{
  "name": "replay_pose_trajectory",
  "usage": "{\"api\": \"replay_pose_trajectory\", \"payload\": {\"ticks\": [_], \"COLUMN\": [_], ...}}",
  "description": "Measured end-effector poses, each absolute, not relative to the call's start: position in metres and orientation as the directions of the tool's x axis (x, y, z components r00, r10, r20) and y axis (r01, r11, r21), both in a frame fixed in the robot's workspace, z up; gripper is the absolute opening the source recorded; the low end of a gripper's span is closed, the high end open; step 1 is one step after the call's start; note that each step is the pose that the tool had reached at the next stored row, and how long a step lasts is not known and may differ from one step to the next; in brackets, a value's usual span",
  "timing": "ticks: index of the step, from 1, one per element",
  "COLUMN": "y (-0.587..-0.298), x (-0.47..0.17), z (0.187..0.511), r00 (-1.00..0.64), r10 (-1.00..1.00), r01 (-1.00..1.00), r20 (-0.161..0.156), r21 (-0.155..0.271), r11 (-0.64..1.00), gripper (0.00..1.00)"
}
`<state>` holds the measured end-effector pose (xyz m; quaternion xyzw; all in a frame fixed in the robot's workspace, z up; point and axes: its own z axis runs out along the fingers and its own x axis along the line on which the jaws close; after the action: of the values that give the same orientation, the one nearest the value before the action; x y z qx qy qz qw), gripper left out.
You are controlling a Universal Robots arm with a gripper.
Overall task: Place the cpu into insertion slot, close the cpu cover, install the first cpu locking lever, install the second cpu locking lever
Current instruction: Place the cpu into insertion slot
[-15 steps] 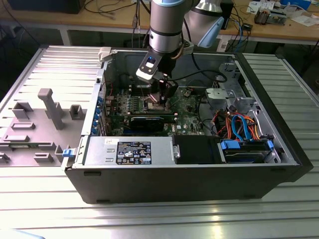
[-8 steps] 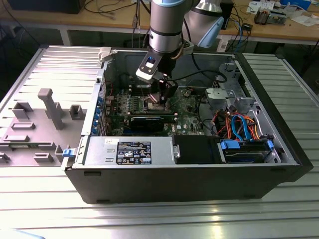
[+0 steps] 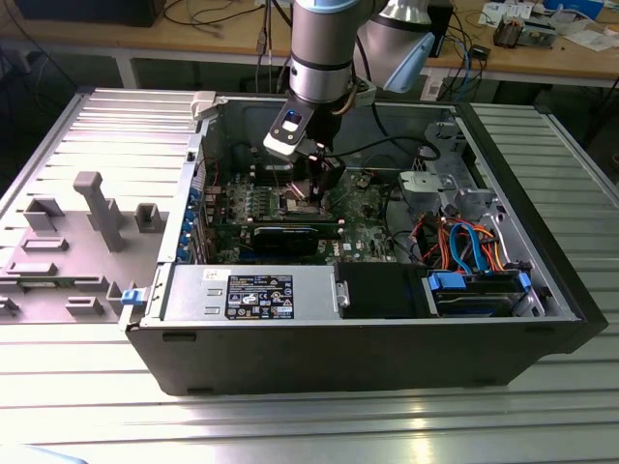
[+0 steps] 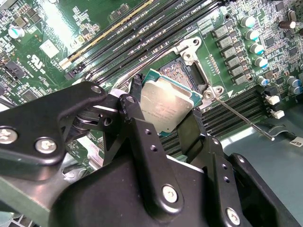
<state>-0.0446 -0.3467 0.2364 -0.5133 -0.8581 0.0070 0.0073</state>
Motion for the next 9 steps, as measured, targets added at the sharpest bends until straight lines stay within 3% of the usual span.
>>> {"api": "replay_pose_trajectory", "payload": {"ticks": [9], "y": [-0.3466], "x": [-0.0446], "z": [0.2363], "r00": [-0.464], "r10": [0.886], "r01": [0.886], "r20": [0.005], "r21": [-0.02], "r11": [0.464], "gripper": [0.55]}}
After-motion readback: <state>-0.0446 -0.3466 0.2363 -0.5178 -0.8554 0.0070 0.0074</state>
